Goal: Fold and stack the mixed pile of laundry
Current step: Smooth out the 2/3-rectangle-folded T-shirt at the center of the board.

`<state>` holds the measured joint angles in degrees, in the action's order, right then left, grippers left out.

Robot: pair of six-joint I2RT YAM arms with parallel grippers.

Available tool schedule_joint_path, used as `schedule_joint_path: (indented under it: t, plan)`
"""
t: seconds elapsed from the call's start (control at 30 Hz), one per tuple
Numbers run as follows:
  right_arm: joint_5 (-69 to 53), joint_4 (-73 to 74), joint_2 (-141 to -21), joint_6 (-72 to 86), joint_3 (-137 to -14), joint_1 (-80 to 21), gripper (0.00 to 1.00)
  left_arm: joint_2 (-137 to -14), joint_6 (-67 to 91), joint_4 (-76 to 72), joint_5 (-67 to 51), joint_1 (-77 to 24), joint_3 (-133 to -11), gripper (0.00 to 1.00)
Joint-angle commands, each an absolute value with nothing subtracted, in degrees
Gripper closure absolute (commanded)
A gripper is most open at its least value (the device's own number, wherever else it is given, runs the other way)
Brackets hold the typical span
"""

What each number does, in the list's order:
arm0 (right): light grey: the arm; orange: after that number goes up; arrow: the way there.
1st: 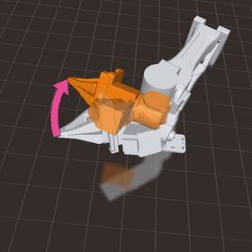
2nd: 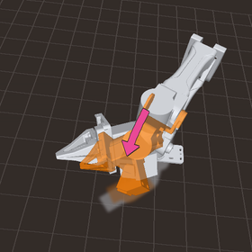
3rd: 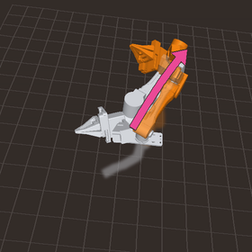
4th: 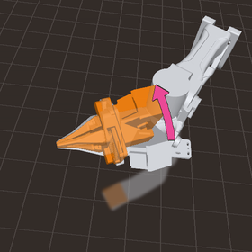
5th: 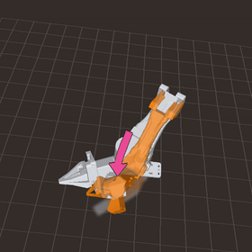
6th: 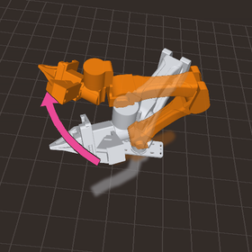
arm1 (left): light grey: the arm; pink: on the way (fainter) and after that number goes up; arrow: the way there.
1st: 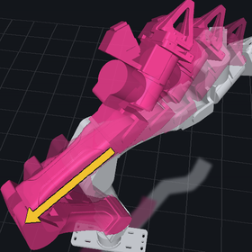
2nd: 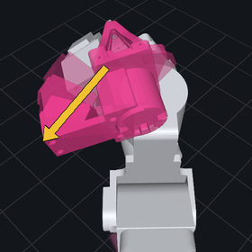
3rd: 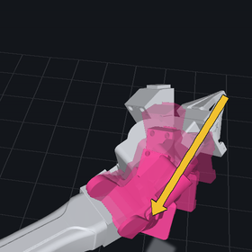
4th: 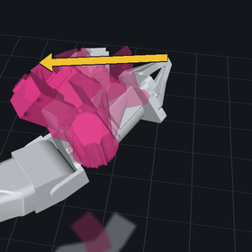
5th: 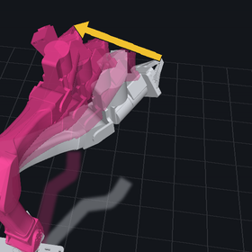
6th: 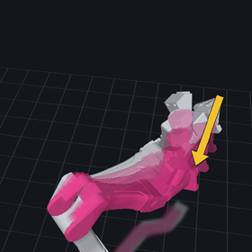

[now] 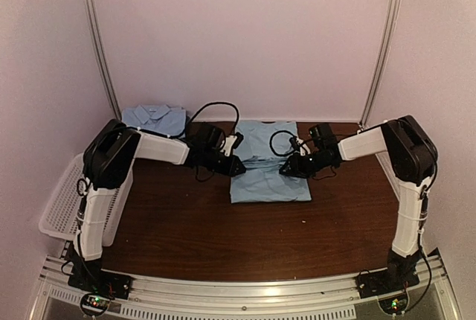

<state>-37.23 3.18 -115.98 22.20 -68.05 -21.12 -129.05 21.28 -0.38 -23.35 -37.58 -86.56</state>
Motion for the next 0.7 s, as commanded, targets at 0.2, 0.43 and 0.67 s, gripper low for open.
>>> schedule_joint_path:
  t: [0.2, 0.43, 0.67]
  plan:
    - [-34.7, 3.7, -121.9, 21.0, -79.4, -19.7, 0.66, -135.1, 19.9, 1.7, -22.1, -35.6, -98.2, 0.85]
    - [-33.7, 5.6, -126.1, 20.5, -84.7, -17.0, 0.66, -141.3, 19.1, 6.2, -21.2, -32.3, -110.2, 0.83]
    - [-36.5, 7.5, -116.2, 19.1, -84.4, -17.2, 0.6, -126.3, 15.3, 0.9, -14.9, -32.1, -98.5, 0.72]
